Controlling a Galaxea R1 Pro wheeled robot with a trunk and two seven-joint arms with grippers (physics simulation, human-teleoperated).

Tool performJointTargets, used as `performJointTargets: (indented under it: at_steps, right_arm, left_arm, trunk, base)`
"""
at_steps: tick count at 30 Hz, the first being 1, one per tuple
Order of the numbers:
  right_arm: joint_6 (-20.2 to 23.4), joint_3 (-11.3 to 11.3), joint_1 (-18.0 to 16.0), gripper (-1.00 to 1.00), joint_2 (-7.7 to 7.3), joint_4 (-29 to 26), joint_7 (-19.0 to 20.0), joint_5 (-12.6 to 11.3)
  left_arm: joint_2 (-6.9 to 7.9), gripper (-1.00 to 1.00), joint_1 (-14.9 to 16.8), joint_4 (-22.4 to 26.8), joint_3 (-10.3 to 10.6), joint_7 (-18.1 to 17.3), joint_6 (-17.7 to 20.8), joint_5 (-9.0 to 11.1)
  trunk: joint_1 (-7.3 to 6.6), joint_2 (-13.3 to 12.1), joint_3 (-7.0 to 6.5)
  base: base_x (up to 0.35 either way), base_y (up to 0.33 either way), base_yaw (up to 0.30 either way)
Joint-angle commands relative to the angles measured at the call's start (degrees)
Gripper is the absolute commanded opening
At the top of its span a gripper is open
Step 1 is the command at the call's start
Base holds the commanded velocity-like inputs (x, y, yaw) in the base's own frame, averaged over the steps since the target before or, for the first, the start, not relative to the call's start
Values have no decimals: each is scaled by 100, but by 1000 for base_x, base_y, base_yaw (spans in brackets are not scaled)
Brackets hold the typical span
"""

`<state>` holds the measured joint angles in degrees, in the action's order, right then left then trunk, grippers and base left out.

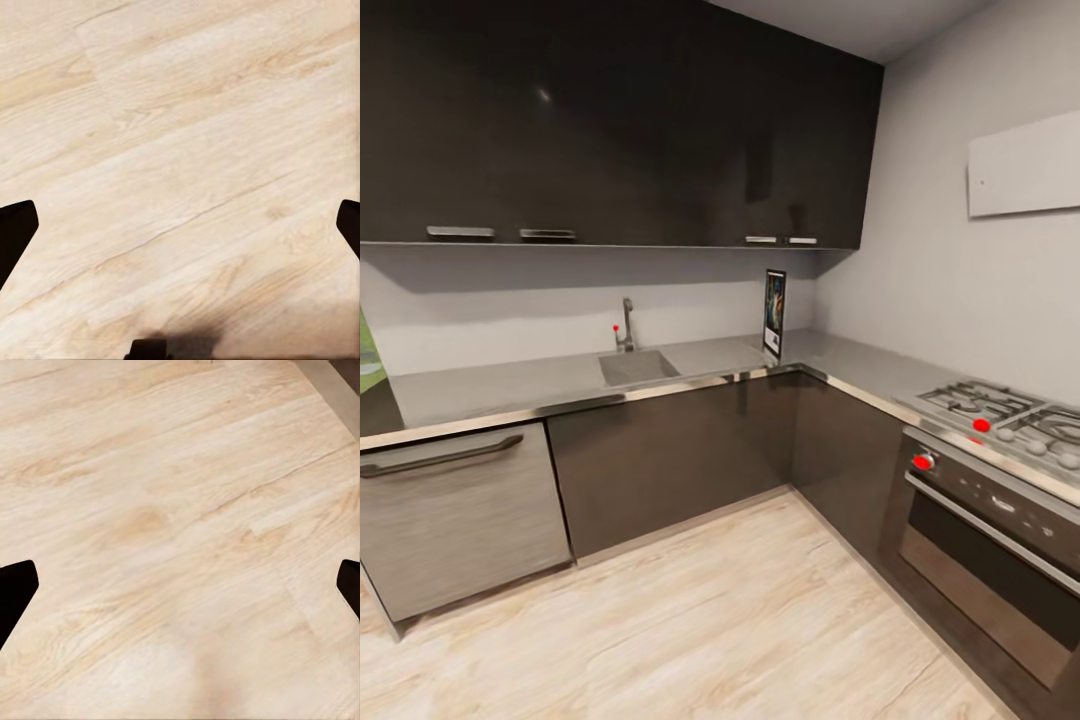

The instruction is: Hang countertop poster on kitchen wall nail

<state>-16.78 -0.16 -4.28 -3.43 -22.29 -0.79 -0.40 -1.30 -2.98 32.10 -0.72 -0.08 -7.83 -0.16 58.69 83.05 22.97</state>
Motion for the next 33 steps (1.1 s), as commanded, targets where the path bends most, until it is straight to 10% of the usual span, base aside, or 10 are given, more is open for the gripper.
performJointTargets:
  at_steps: [1,33]
  right_arm:
    - [-18,-1,-3,100,0,5,-6,-4]
    - [-1,16,-3,100,0,0,0,-4]
  left_arm:
    - [-2,100,-1,7,-7,-1,-8,-2]
    - [7,100,-1,8,-13,2,-8,6]
  trunk:
    - [3,2,5]
    - [3,2,5]
  base:
    - [313,-122,0]
    - [329,-14,0]
